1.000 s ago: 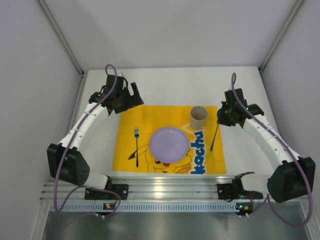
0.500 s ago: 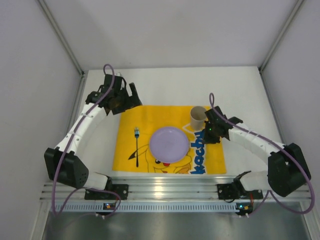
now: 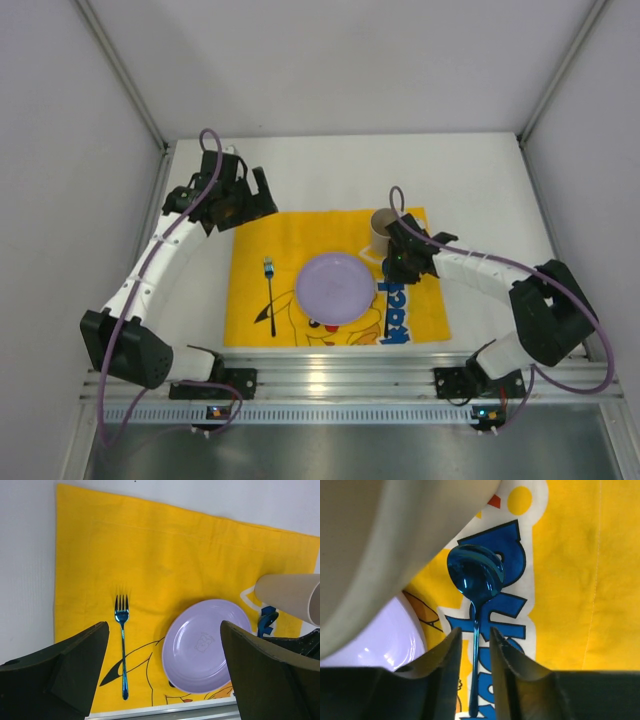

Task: Set the dinner table for one person

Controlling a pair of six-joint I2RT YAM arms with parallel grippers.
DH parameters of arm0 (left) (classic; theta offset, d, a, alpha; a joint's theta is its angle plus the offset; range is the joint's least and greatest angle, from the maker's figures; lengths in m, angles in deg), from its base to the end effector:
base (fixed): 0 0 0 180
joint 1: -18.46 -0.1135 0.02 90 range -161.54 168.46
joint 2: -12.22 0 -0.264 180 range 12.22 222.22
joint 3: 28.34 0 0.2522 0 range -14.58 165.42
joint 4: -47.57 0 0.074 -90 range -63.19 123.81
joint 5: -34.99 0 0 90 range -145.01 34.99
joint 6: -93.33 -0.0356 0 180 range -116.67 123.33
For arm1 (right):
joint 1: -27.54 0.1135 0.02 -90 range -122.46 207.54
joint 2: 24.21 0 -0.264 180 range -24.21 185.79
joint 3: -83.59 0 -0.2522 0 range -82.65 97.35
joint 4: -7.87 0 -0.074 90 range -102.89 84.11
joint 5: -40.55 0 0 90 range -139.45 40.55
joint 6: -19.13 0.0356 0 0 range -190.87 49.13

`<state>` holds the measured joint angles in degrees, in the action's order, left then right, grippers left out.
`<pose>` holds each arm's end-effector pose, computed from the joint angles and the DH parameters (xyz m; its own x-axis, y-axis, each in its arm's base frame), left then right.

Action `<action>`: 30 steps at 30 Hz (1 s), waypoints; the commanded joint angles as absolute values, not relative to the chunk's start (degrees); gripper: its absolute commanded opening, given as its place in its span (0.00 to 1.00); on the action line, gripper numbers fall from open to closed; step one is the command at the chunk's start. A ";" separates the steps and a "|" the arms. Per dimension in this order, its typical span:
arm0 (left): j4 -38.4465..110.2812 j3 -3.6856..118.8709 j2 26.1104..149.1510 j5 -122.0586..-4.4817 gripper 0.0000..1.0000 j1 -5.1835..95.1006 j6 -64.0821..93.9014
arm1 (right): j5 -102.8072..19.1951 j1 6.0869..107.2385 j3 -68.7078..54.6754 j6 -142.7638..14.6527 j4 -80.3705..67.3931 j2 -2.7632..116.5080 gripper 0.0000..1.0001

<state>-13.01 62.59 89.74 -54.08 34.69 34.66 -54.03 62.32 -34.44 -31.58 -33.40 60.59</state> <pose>0.2717 -0.0785 0.3494 -0.7413 -0.3257 -0.5869 -0.1365 0.9293 -0.3433 0.2286 0.1553 0.1801 -0.9138 0.1339 -0.3835 0.0500 0.9740 0.2210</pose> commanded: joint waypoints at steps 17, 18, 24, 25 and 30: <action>-11.72 65.76 91.68 -53.25 0.98 34.81 32.95 | -66.58 63.22 -24.21 -34.91 -50.54 46.55 0.69; -11.28 65.58 91.85 -53.43 0.98 34.81 32.95 | -66.59 62.96 -23.77 -35.36 -50.98 45.41 0.72; -10.13 64.09 91.50 -54.13 0.98 34.81 34.09 | -65.01 62.08 -17.89 -43.08 -50.19 38.20 0.81; -10.04 64.00 91.24 -54.04 0.98 34.81 34.18 | -63.79 62.08 -16.13 -44.40 -48.45 36.37 0.88; -10.13 61.28 88.78 -54.75 0.98 34.81 33.04 | -62.28 62.69 -16.72 -46.35 -44.04 29.59 1.00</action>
